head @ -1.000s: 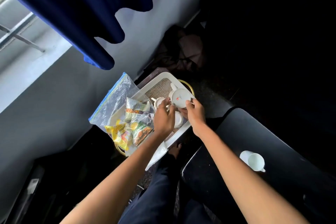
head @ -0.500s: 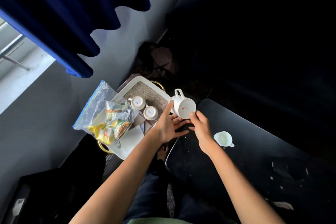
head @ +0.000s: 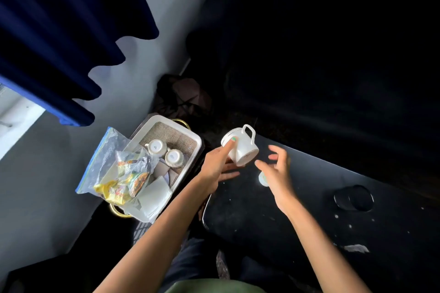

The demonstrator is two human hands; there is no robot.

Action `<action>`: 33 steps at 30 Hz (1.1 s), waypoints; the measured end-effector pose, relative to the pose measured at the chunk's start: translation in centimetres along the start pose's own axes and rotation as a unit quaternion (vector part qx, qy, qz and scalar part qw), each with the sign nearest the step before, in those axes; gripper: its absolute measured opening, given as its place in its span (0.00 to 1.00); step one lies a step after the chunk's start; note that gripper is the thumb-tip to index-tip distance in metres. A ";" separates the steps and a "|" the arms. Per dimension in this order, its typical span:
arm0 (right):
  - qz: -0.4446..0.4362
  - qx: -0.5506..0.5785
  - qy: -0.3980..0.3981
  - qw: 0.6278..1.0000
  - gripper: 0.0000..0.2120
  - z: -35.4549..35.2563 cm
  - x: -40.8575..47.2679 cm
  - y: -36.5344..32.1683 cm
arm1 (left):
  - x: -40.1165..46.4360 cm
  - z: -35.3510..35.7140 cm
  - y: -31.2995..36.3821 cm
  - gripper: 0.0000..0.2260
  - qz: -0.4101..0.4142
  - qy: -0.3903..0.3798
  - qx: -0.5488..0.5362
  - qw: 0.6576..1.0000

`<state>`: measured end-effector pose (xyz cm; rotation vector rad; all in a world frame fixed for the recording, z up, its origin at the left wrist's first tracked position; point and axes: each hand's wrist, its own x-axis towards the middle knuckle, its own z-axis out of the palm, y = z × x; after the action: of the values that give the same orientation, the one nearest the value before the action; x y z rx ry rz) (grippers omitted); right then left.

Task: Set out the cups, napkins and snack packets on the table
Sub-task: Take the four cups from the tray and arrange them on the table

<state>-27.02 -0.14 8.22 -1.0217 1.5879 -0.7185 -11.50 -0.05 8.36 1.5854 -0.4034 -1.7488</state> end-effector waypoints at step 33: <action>-0.034 -0.162 -0.053 0.985 0.34 -12.2 0.2 6.5 | 0.4 11.1 -7.8 0.30 0.171 -0.044 0.502 0.846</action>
<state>-40.40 1.92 5.66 -1.3350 1.6137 -0.4492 -24.47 2.39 4.98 1.9061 -1.7530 -1.3575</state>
